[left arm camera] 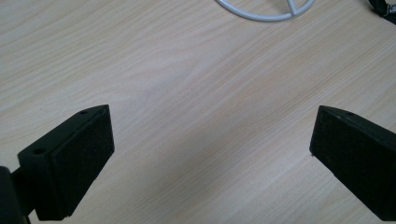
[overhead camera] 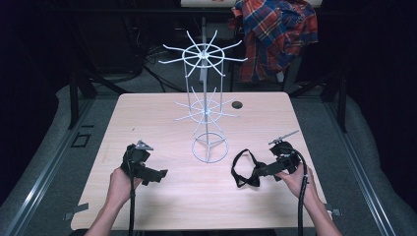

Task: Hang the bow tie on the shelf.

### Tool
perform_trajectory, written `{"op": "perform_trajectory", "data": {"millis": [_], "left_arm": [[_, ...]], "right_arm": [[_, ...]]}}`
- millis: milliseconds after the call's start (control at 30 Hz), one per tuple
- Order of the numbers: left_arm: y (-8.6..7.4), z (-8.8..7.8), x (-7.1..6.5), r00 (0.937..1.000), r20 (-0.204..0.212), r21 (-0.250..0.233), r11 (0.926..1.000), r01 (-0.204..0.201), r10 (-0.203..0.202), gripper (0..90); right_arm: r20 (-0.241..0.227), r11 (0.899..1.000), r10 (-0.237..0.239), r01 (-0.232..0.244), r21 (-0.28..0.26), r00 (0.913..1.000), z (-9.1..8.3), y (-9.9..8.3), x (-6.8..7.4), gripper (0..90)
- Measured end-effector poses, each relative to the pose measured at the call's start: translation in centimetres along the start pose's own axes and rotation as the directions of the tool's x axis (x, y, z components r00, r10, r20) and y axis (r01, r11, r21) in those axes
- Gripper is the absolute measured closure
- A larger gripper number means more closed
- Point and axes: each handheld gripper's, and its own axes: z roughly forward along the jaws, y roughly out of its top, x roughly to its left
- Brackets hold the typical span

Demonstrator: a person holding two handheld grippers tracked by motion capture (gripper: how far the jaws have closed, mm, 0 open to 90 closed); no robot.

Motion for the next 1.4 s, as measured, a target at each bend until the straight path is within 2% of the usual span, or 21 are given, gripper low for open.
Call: {"op": "perform_trajectory", "data": {"millis": [200, 333, 400, 433, 467, 500, 633, 667, 700, 733, 800, 833, 867, 900, 933, 967, 1000, 1033, 1200, 1233, 1400], "left_arm": [[0.0, 0.0, 0.0, 1.0, 0.001, 0.0, 1.0, -0.001, 0.001, 0.0], [0.0, 0.0, 0.0, 1.0, 0.006, 0.001, 1.0, -0.002, 0.002, 0.0], [0.0, 0.0, 0.0, 1.0, 0.009, 0.001, 1.0, -0.003, 0.003, 0.0], [0.0, 0.0, 0.0, 0.9999, 0.011, -0.001, 1.0, -0.001, 0.001, 0.0], [0.0, 0.0, 0.0, 0.9999, 0.011, -0.001, 1.0, -0.001, 0.001, 0.0], [0.0, 0.0, 0.0, 0.9999, 0.011, -0.001, 1.0, -0.001, 0.001, 0.0], [0.0, 0.1, 0.0, 0.9999, 0.015, -0.002, 1.0, -0.001, 0.001, 0.0], [0.0, 0.1, 0.0, 0.9999, 0.017, -0.001, 1.0, 0.001, -0.001, 0.0], [0.0, 0.1, 0.0, 0.9999, 0.017, 0.001, 1.0, 0.002, -0.002, 0.0], [0.0, 0.1, 0.0, 0.9999, 0.017, 0.001, 1.0, 0.002, -0.002, 0.0], [0.0, 0.1, 0.0, 0.9999, 0.016, 0.0, 1.0, 0.002, -0.002, 0.0], [0.0, 0.1, 0.1, 0.9998, 0.017, 0.002, 1.0, 0.002, -0.002, 0.0], [0.0, 0.1, 0.1, 0.9998, 0.017, 0.002, 1.0, 0.002, -0.002, 0.0], [0.0, 0.1, 0.1, 0.9998, 0.017, 0.002, 1.0, 0.002, -0.002, 0.0], [0.0, 0.1, 0.1, 0.9998, 0.017, 0.002, 1.0, 0.002, -0.002, 0.0], [0.0, 0.1, 0.1, 0.9998, 0.017, 0.004, 1.0, 0.002, -0.002, 0.0], [0.0, 0.1, 0.1, 0.9998, 0.017, 0.004, 1.0, 0.002, -0.002, 0.0], [0.0, 0.2, 0.1, 0.9999, 0.016, 0.004, 1.0, 0.003, -0.003, 0.0], [0.0, 0.2, 0.0, 0.9999, 0.014, 0.007, 1.0, 0.002, -0.002, 0.0], [0.0, 0.2, 0.0, 0.9999, 0.012, 0.009, 1.0, 0.0, 0.0, 0.0], [0.0, 0.3, -0.1, 0.9999, 0.011, 0.019, 0.9998, -0.003, 0.002, 0.0]], "right_arm": [[0.013, 0.999, -0.028, 0.028, 0.024, 0.9995, 0.7, 0.5, 0.3, 1.8], [0.008, 0.999, -0.02, 0.019, 0.048, 0.9998, 1.2, 0.6, 0.3, 4.3], [0.018, 0.999, -0.017, 0.017, 0.042, 0.9997, 1.6, 0.6, 0.3, 5.6], [0.021, 1.0, 0.001, -0.001, 0.018, 0.9998, 1.8, 0.5, 0.3, 6.5], [0.021, 1.0, 0.001, -0.001, 0.018, 0.9998, 1.8, 0.5, 0.3, 6.5], [0.033, 0.999, -0.019, 0.017, 0.044, 0.9993, 1.6, 0.6, 0.2, 7.5], [0.051, 0.998, -0.023, 0.02, 0.058, 0.9984, 1.9, 0.7, 0.0, 14.7], [0.053, 0.999, -0.006, 0.004, 0.04, 0.9986, 2.1, 0.8, 0.1, 18.0], [0.054, 0.999, -0.007, 0.004, 0.051, 0.9985, 2.2, 0.9, 0.1, 20.4], [0.048, 0.999, -0.001, -0.001, 0.036, 0.9988, 2.4, 0.9, 0.2, 22.4], [0.061, 0.999, -0.013, 0.01, 0.048, 0.9981, 2.4, 1.0, 0.2, 25.2], [0.065, 1.0, -0.003, 0.001, 0.03, 0.9979, 2.7, 1.2, 0.4, 30.3], [0.065, 1.0, -0.003, 0.001, 0.03, 0.9979, 2.7, 1.2, 0.4, 30.3], [0.077, 1.0, -0.004, 0.001, 0.03, 0.997, 2.9, 1.3, 0.5, 36.0], [0.077, 1.0, -0.004, 0.001, 0.03, 0.997, 2.9, 1.3, 0.5, 36.0], [0.074, 0.999, 0.002, -0.004, 0.039, 0.9973, 3.1, 1.3, 0.4, 41.7], [0.074, 0.999, 0.002, -0.004, 0.039, 0.9973, 3.1, 1.3, 0.4, 41.7], [0.09, 0.999, -0.003, -0.001, 0.04, 0.9959, 3.3, 1.3, 0.3, 46.0], [0.096, 0.999, 0.003, -0.007, 0.048, 0.9954, 3.6, 1.2, 0.1, 52.4], [0.11, 0.999, -0.017, 0.012, 0.046, 0.9938, 3.7, 1.2, 0.1, 54.9], [0.122, 0.999, -0.023, 0.021, 0.024, 0.9923, 3.8, 1.4, 0.4, 57.9]]}}
